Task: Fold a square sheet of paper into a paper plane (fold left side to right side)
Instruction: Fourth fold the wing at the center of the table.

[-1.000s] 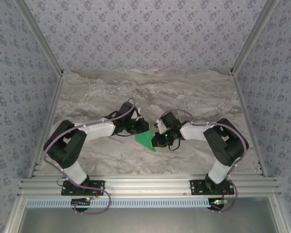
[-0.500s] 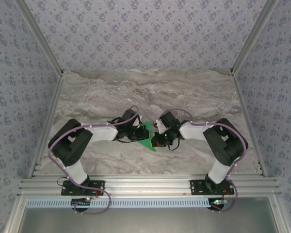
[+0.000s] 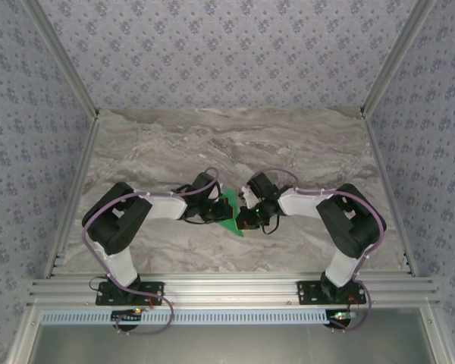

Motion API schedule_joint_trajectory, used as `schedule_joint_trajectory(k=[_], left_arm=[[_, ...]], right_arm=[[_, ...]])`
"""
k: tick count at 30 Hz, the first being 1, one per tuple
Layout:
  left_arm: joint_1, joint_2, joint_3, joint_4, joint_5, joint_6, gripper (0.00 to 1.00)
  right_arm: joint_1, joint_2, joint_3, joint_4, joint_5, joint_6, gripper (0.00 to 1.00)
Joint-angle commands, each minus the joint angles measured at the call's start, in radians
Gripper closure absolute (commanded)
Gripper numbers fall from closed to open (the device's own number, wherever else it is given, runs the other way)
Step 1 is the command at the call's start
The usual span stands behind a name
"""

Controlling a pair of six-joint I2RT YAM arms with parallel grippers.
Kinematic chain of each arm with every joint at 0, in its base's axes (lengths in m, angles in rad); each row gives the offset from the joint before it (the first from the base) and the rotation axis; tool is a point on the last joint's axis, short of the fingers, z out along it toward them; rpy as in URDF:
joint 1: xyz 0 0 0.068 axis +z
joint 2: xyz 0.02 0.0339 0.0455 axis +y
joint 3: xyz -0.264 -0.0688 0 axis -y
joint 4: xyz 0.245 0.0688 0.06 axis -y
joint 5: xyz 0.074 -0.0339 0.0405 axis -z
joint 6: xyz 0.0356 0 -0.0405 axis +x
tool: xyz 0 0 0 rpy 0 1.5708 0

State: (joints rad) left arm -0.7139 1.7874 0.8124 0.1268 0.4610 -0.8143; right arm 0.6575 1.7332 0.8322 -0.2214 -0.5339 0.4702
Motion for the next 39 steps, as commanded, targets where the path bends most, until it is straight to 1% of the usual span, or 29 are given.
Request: schedule_joint_trajectory(k=[1, 5, 12, 30, 34, 39], left_arm=[[0.029, 0.035, 0.007, -0.054, -0.076, 0.041, 0.96], [0.07, 0.04, 0.016, -0.074, -0.079, 0.072, 0.96], [0.135, 0.068, 0.087, -0.131, -0.056, 0.147, 0.95], [0.293, 0.156, 0.208, -0.181, 0.009, 0.241, 0.94], [0.319, 0.174, 0.244, -0.203, 0.031, 0.261, 0.93], [0.346, 0.208, 0.306, -0.248, 0.025, 0.293, 0.92]], right_arm=[[0.014, 0.098, -0.059, -0.189, 0.217, -0.042, 1.0], [0.014, 0.097, -0.067, -0.189, 0.214, -0.047, 1.0], [0.017, 0.1, -0.067, -0.197, 0.216, -0.055, 1.0], [0.021, 0.095, -0.075, -0.205, 0.215, -0.062, 1.0], [0.022, 0.095, -0.073, -0.209, 0.213, -0.062, 1.0], [0.022, 0.096, -0.073, -0.212, 0.21, -0.063, 1.0]])
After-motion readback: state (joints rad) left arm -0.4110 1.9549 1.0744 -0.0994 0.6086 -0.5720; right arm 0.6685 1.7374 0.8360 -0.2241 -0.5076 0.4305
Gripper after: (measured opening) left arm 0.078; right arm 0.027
